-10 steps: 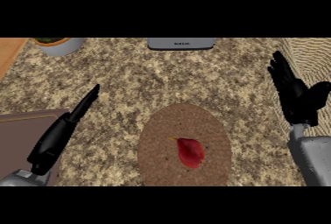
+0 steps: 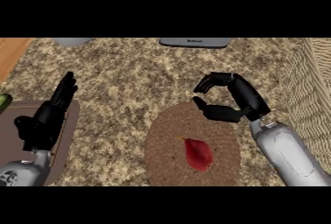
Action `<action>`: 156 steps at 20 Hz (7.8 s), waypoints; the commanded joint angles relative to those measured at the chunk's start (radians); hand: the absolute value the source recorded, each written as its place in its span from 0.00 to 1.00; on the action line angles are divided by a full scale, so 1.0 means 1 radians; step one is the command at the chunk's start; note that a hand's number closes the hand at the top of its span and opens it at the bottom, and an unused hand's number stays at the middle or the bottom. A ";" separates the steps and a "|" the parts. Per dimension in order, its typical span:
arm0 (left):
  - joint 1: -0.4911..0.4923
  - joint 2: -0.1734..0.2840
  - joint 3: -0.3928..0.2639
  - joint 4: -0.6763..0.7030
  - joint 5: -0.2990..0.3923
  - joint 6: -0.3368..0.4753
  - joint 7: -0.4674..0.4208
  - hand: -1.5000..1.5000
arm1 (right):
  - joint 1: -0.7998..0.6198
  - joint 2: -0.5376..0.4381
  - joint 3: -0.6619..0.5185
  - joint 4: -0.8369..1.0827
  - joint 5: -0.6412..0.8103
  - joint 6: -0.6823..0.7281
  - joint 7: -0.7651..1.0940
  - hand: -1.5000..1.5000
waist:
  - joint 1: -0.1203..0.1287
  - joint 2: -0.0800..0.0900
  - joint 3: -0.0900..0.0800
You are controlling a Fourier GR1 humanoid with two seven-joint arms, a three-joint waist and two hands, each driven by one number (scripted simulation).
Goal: Pick the pear from the placemat and place it in the basket
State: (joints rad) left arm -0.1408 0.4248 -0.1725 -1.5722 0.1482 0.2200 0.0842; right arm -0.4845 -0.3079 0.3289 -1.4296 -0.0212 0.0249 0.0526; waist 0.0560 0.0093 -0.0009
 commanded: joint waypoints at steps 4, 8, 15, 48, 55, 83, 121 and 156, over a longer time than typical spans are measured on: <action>-0.038 -0.023 0.080 0.083 0.037 0.040 0.044 0.50 | -0.062 0.163 0.224 0.076 0.433 -0.331 0.096 0.00 | -0.043 -0.010 -0.002; -0.026 -0.007 0.096 0.074 0.041 0.037 0.069 0.50 | -0.204 0.147 0.228 0.049 0.601 -0.330 0.409 0.00 | -0.051 -0.020 -0.003; -0.025 -0.021 0.099 0.104 0.043 0.032 0.055 0.50 | -0.368 0.024 0.291 0.011 0.463 0.271 0.721 0.00 | -0.063 -0.025 -0.005; 0.028 -0.098 0.169 0.005 -0.041 -0.033 0.076 0.50 | 0.040 0.106 0.223 -0.205 0.545 0.444 0.675 0.00 | -0.051 -0.010 0.001; 0.008 -0.148 0.170 0.087 -0.085 -0.045 0.031 0.50 | 0.090 0.054 0.147 -0.200 0.599 0.454 0.519 0.00 | -0.054 -0.009 0.001; -0.054 -0.207 0.274 0.115 -0.147 -0.124 0.043 0.50 | 0.153 0.252 0.098 -0.014 0.918 0.405 0.380 0.00 | -0.055 -0.009 0.001; 0.028 -0.197 0.350 0.060 -0.144 -0.158 0.051 0.50 | 0.953 -0.052 0.215 -0.152 0.819 -0.020 -0.399 1.00 | -0.099 -0.015 0.003; -0.079 -0.212 0.308 0.074 -0.162 -0.176 0.111 0.50 | 0.963 -0.298 -0.478 -1.115 -0.199 -0.092 0.160 1.00 | -0.030 -0.001 -0.001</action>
State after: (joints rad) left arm -0.2114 0.2078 0.1390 -1.4946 -0.0176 0.0568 0.1890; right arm 0.6338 -0.5840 -0.0858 -2.4810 -0.0825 -0.0172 -0.0052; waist 0.0135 0.0057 -0.0018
